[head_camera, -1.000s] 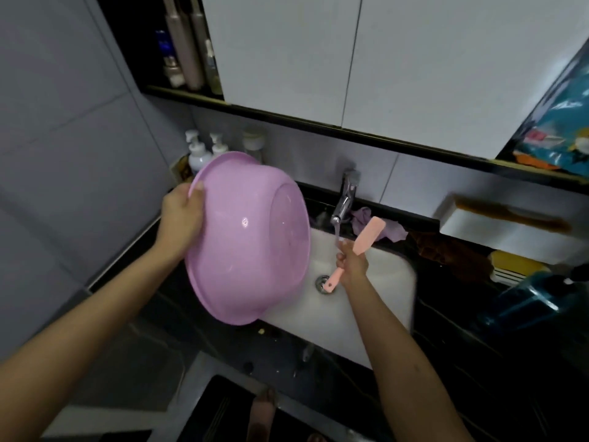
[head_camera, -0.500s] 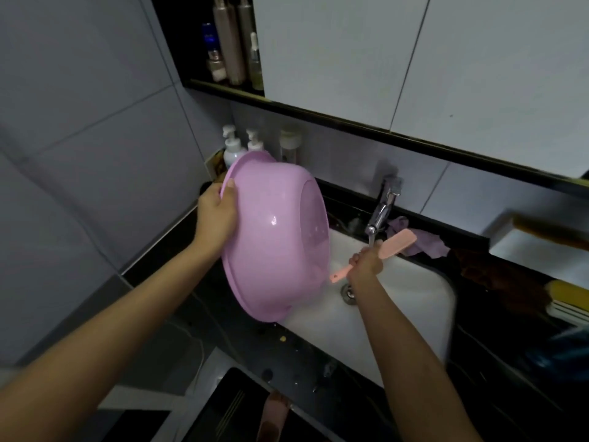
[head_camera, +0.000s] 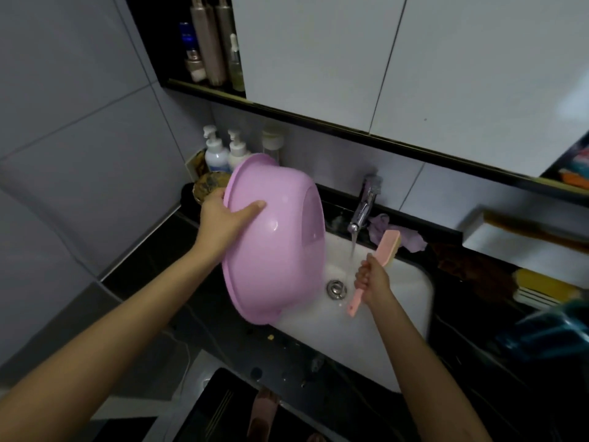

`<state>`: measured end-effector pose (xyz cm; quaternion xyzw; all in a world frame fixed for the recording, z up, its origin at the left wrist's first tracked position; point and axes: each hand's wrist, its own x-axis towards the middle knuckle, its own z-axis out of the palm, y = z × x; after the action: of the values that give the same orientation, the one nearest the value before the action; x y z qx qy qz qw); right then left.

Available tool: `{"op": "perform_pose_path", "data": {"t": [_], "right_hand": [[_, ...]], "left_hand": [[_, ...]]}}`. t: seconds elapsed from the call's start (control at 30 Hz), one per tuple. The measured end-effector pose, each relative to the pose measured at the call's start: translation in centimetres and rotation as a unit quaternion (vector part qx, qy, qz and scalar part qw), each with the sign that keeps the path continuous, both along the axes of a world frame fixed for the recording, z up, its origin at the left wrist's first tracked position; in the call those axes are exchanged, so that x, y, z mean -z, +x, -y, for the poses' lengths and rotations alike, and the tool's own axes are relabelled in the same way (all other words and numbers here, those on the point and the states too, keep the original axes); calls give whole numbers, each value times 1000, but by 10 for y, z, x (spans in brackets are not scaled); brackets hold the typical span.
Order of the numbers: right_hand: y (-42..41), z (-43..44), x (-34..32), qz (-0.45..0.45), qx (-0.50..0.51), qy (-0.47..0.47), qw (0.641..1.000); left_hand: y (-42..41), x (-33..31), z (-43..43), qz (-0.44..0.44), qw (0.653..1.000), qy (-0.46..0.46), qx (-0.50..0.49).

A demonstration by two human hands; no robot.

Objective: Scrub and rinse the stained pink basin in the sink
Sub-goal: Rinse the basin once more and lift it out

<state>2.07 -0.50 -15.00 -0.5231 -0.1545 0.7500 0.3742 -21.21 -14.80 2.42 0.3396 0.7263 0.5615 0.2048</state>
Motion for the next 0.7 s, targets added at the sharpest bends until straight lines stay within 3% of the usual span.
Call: {"op": "perform_pose_path", "data": {"t": [0.13, 0.27, 0.37, 0.5, 0.7], "right_hand": [[33, 17, -2, 64, -53, 27, 996], [61, 30, -5, 187, -113, 84, 972], [80, 36, -8, 264, -186, 103, 941], [87, 39, -19, 282, -232, 90, 926], [104, 54, -45, 266, -245, 101, 927]], "left_hand": [[6, -14, 11, -134, 979, -67, 135], [20, -28, 32, -282, 920, -88, 256], [23, -37, 51, -390, 848, -100, 345], [39, -26, 65, -576, 711, -34, 402], [53, -2, 94, -636, 626, 36, 450]]}}
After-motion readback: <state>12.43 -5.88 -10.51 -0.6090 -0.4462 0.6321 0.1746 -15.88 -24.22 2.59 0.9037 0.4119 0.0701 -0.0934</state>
